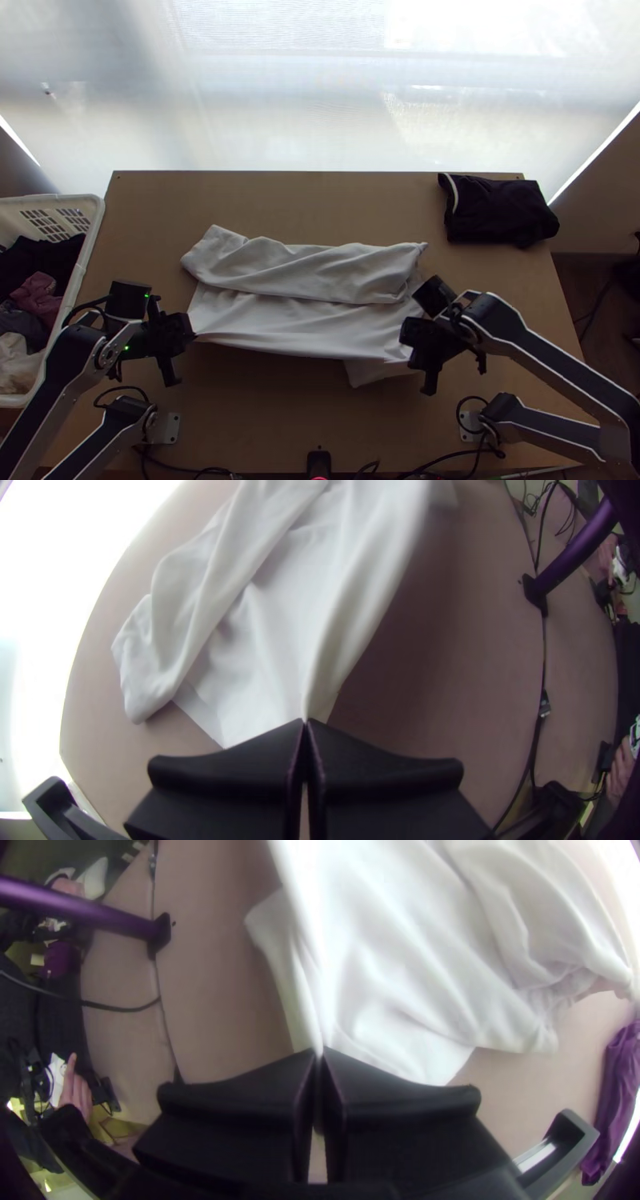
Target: Fold the t-shirt
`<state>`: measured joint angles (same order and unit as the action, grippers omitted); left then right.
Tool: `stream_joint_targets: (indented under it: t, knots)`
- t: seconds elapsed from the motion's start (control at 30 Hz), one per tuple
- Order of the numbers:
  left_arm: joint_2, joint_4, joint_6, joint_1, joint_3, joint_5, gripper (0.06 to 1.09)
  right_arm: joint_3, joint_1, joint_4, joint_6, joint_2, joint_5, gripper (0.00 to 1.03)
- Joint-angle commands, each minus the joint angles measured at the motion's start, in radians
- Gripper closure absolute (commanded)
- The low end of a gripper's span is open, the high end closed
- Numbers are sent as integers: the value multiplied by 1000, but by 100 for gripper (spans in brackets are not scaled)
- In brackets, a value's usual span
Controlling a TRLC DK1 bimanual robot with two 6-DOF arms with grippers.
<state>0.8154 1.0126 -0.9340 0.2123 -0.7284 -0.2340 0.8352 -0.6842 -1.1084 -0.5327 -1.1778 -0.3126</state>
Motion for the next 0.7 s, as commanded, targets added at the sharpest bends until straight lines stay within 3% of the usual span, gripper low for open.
stream_joint_targets:
  t: [0.0, 0.13, 0.33, 0.67]
  knots:
    - [130, -132, 1, 7, -74, -2, 105, 179, 192, -42, -33, -60, -43, 100]
    - [292, -204, 0, 7, -183, -1, 105, 324, 313, -42, -24, -167, -63, 100]
    - [493, -259, -89, -42, -304, 1, 105, 479, 342, -39, 39, -273, -98, 100]
    - [754, -410, -137, -103, -410, 33, 105, 492, 411, 124, 96, -453, -97, 100]
